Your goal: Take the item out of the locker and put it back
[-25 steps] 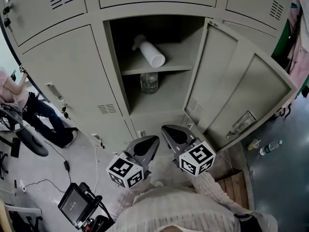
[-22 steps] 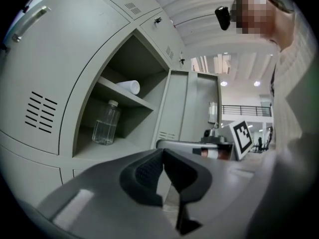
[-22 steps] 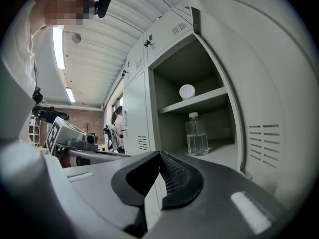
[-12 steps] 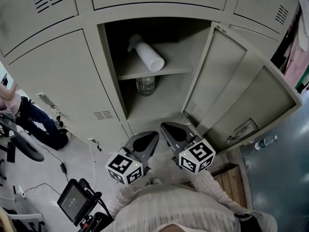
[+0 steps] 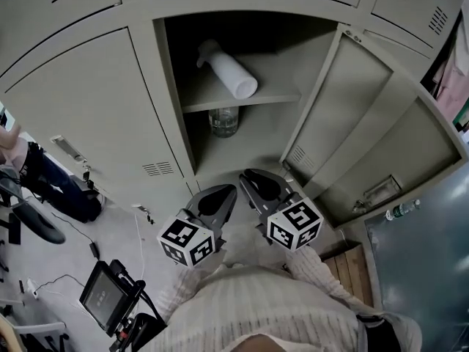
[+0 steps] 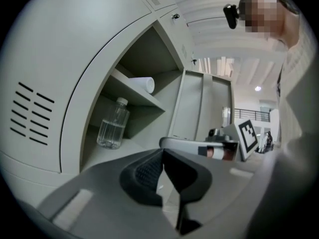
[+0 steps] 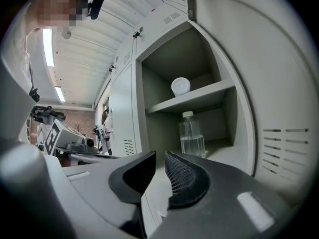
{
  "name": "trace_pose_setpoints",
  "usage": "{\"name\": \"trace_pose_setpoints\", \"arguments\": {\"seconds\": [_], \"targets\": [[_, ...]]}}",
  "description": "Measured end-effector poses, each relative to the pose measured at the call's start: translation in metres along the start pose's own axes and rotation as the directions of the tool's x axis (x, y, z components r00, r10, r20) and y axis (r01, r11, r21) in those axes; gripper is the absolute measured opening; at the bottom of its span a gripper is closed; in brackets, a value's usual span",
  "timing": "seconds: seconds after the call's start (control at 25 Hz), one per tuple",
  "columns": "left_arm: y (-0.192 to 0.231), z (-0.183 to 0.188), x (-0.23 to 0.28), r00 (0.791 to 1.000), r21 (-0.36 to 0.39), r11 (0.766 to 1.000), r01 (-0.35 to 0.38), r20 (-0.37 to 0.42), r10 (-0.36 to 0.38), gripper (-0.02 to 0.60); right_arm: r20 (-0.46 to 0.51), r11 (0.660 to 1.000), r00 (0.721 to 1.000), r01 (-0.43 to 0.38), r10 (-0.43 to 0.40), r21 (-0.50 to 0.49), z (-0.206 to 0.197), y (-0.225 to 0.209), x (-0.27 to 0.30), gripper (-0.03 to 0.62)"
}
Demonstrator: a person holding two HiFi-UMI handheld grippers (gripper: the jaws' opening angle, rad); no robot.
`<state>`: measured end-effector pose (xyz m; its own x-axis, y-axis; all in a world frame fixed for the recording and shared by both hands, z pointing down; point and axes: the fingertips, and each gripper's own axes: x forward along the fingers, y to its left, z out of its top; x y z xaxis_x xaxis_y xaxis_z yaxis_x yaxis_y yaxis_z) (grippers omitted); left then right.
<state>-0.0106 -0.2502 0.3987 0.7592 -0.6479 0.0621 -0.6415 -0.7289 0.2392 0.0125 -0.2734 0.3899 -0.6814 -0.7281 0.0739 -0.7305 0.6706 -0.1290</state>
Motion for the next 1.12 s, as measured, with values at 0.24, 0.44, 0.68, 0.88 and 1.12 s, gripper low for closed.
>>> {"name": "trace_pose_setpoints", "arguments": {"seconds": [0.24,0.44,0.68,0.88,1.12], "targets": [[0.013,0.014,0.001,1.0,0.025,1.0,-0.016,0.025,0.015,0.008,-0.002,1.0,1.0,-0.005,0.005,-0.015,0.006,-0.004,0.019,0.081],[0.022,0.02,0.004,0.999,0.038,0.999,-0.026,0.035,0.025,0.007,0.0,0.999,1.0,0.001,-0.001,-0.038,0.014,-0.01,0.036,0.132],[0.034,0.03,0.007,0.996,0.052,0.997,-0.065,0.068,0.062,0.007,-0.005,0.997,0.999,0.037,-0.038,-0.065,0.025,-0.03,0.06,0.221],[0.039,0.033,0.012,0.995,0.06,0.996,-0.065,0.075,0.06,0.007,-0.01,0.994,0.996,0.085,-0.085,-0.065,0.031,-0.051,0.088,0.277],[0.039,0.037,0.014,0.996,0.079,0.996,-0.05,0.081,0.043,0.007,-0.018,0.985,0.987,0.16,-0.162,-0.069,0.033,-0.075,0.117,0.358]]}}
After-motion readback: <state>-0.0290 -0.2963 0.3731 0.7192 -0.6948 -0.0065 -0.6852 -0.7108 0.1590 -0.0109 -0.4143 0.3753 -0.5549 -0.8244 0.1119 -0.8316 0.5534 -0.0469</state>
